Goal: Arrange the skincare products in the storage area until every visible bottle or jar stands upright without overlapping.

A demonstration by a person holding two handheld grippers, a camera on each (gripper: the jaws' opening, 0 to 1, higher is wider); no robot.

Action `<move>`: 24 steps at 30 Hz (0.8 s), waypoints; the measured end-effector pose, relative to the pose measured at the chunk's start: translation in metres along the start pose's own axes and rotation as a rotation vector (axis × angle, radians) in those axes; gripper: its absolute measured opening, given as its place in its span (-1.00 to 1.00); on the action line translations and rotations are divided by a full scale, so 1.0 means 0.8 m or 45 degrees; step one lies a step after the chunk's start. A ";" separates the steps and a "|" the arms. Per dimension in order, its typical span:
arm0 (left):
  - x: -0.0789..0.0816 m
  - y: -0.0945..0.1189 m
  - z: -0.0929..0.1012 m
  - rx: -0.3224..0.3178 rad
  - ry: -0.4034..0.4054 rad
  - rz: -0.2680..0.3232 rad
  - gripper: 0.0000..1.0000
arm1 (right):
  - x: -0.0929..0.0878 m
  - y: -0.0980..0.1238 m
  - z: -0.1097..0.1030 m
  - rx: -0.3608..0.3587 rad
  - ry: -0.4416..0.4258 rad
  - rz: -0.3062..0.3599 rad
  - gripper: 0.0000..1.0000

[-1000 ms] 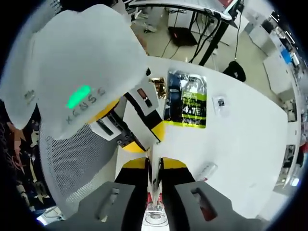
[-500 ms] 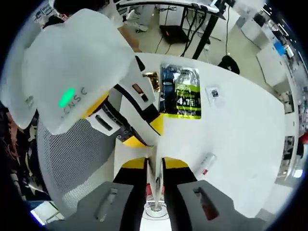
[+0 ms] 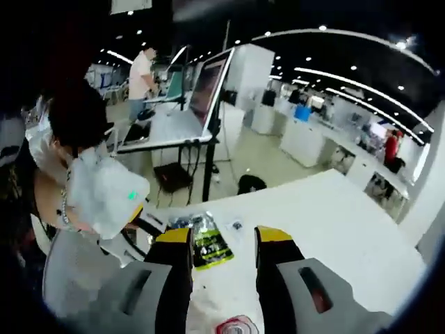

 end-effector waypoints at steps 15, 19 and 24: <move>0.005 0.007 0.012 -0.067 -0.015 0.054 -0.25 | -0.028 0.134 0.075 -0.876 -0.069 0.341 0.23; 0.007 0.008 0.013 -0.076 -0.013 0.064 -0.25 | -0.068 0.160 0.087 -0.965 -0.223 0.300 0.25; 0.007 0.009 0.015 -0.091 -0.010 0.071 -0.24 | -0.091 0.158 0.079 -0.980 -0.223 0.222 0.25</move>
Point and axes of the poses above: the point that each gripper's makers call its tool centre point, and the gripper's own axes: y roughly backward along the fingers, z roughly to its right, x roughly out of its top, the point moved 4 cm from there along y, roughly backward along the fingers, and after that the axes turned 4 degrees about -x, right-handed, at the moved point
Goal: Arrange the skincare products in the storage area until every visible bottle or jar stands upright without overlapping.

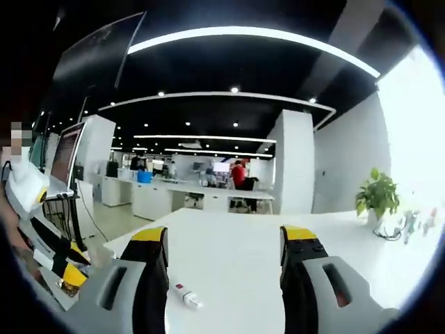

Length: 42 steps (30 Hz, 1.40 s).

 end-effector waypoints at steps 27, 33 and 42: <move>-0.004 -0.002 0.005 -0.041 0.031 0.000 -0.23 | -0.008 0.000 -0.011 0.055 0.003 0.003 0.26; -0.005 -0.002 0.007 -0.043 0.029 -0.005 -0.23 | -0.011 -0.001 -0.010 0.062 -0.004 -0.009 0.25; -0.004 -0.002 0.009 -0.057 0.034 0.001 -0.23 | -0.014 -0.003 -0.013 0.064 0.004 -0.032 0.24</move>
Point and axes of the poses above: the point that each gripper's makers call its tool centre point, and the gripper's own axes: y roughly backward along the fingers, z roughly to its right, x roughly out of its top, the point moved 4 cm from there along y, roughly backward along the fingers, and after that the axes turned 4 degrees about -x, right-handed, at the moved point
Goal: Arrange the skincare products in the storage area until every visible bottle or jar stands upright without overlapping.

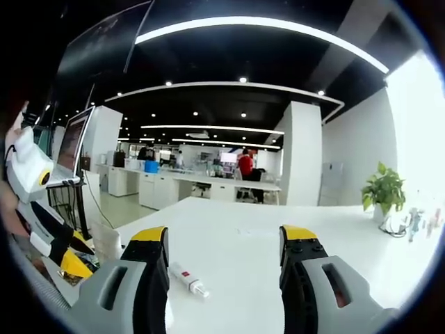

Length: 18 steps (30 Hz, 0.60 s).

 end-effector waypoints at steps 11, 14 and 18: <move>-0.001 0.000 0.003 -0.010 -0.013 -0.008 -0.23 | 0.004 0.002 -0.001 -0.015 -0.005 0.013 0.23; -0.001 0.001 0.003 -0.011 -0.010 -0.010 -0.23 | 0.006 0.003 -0.001 -0.018 -0.015 0.021 0.24; -0.002 0.000 0.003 -0.002 -0.025 -0.019 -0.23 | 0.005 0.002 -0.002 -0.009 -0.030 0.017 0.25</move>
Point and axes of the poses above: the point that each gripper's makers call its tool centre point, and the gripper's own axes: y roughly backward along the fingers, z roughly to its right, x roughly out of its top, the point moved 4 cm from there along y, roughly backward along the fingers, and after that the axes turned 4 degrees about -x, right-handed, at the moved point
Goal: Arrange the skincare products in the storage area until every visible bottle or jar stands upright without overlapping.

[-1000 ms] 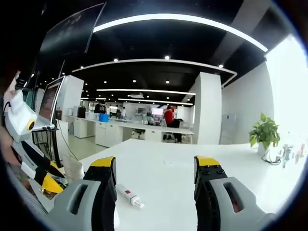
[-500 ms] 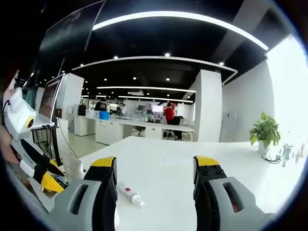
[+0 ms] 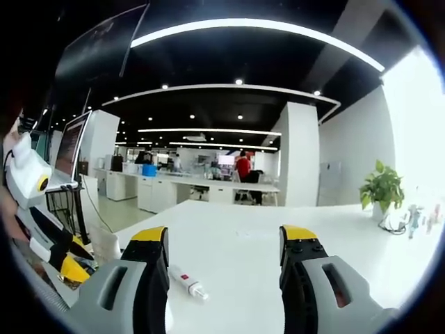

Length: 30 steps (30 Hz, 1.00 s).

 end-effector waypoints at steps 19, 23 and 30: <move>-0.014 -0.006 -0.009 0.062 -0.030 -0.086 -0.24 | 0.020 0.004 0.007 0.009 -0.204 0.113 0.26; -0.021 -0.012 -0.013 0.083 -0.062 -0.151 -0.23 | 0.031 0.009 0.022 0.006 -0.352 0.182 0.27; -0.023 -0.020 -0.022 0.078 -0.017 -0.148 -0.49 | 0.031 0.014 0.038 0.134 -0.632 0.113 0.24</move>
Point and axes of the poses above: the point that each gripper's makers call its tool centre point, and the gripper's own axes: y roughly backward along the fingers, z roughly to its right, x roughly out of its top, the point moved 4 cm from there along y, roughly backward along the fingers, and after that the axes turned 4 degrees about -x, right-handed, at the moved point
